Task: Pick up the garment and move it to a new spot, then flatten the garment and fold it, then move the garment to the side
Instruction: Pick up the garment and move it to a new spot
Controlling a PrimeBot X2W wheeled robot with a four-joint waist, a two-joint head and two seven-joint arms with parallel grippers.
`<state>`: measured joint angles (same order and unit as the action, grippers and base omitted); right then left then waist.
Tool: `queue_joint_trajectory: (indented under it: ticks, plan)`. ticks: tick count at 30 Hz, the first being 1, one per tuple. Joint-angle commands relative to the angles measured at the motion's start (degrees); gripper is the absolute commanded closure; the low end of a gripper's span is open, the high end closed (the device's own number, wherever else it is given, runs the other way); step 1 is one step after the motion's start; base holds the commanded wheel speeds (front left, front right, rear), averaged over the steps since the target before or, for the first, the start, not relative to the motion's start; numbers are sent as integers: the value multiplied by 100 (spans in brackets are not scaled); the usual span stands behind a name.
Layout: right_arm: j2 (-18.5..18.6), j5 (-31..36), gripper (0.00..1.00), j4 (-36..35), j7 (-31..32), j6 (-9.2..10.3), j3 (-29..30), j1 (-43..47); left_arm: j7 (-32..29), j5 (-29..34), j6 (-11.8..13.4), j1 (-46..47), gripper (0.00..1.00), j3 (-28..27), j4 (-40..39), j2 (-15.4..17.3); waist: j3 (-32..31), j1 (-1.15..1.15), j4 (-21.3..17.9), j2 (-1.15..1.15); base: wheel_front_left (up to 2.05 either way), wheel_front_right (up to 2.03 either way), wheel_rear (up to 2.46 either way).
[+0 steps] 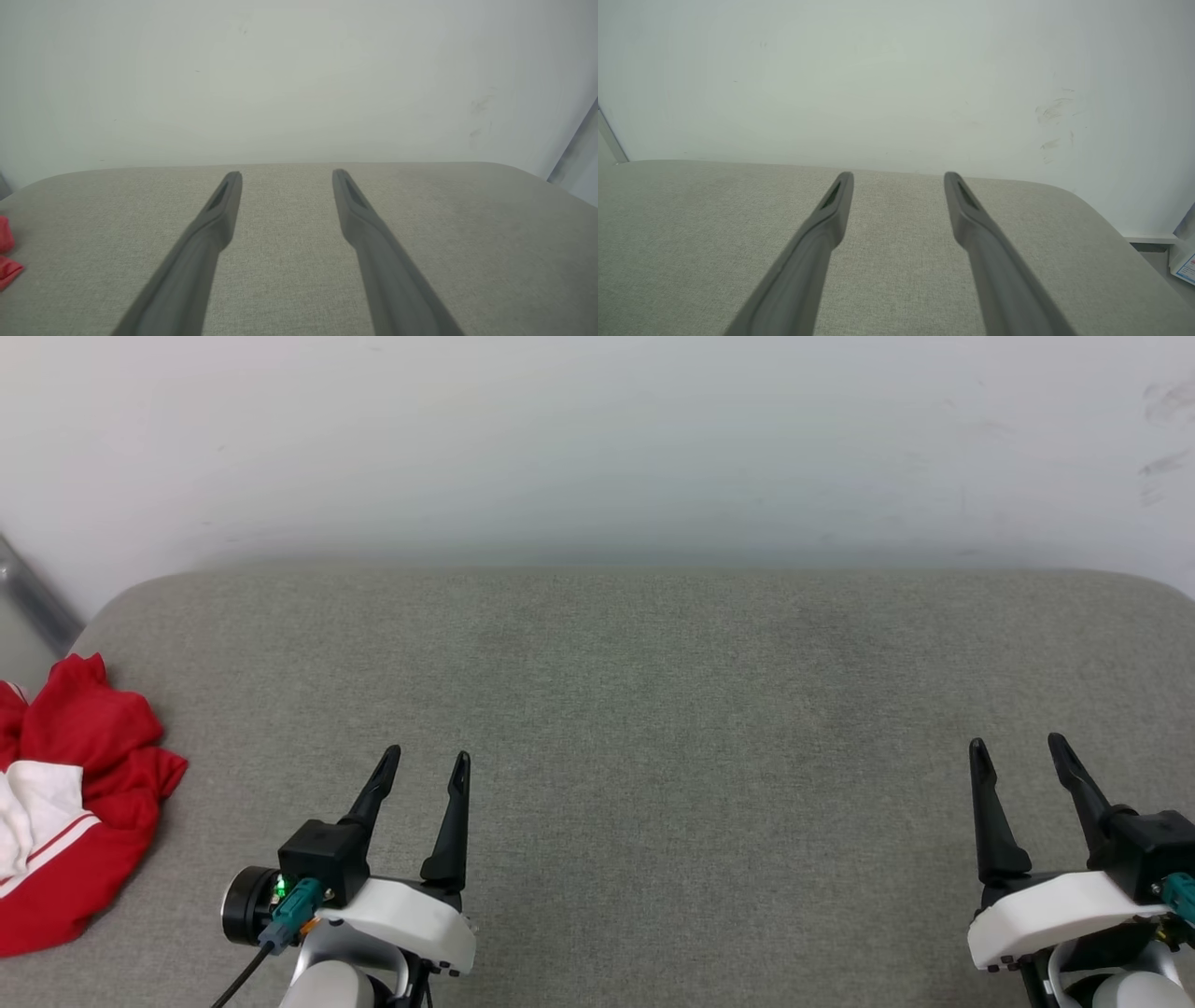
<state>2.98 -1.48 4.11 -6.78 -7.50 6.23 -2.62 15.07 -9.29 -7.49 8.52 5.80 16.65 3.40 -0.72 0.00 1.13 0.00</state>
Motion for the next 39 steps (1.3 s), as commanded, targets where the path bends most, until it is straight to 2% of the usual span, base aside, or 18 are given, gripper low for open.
queue_joint_trajectory:
  ticks: [1,9,29,36,39]
  plan:
    - [-18,-15,0,-6,-31,2,15,13,16,24,0,74,0,-32,-5,-7,4,0,18,0,0,0,0]
    - [-18,78,0,-178,18,2,-31,8,15,123,23,108,0,-192,-46,-21,56,0,404,0,0,0,0]
    - [-12,53,0,-490,140,3,-437,-92,15,139,85,8,0,-881,-143,-35,121,0,2397,0,0,0,0]
    - [-13,-23,0,-541,169,3,-526,-60,15,103,78,-38,0,-1027,-167,-44,129,0,2850,0,0,0,0]
    - [-13,-38,0,-560,196,3,-577,-88,15,71,73,-34,0,-1098,-172,-45,166,0,2898,0,0,0,0]
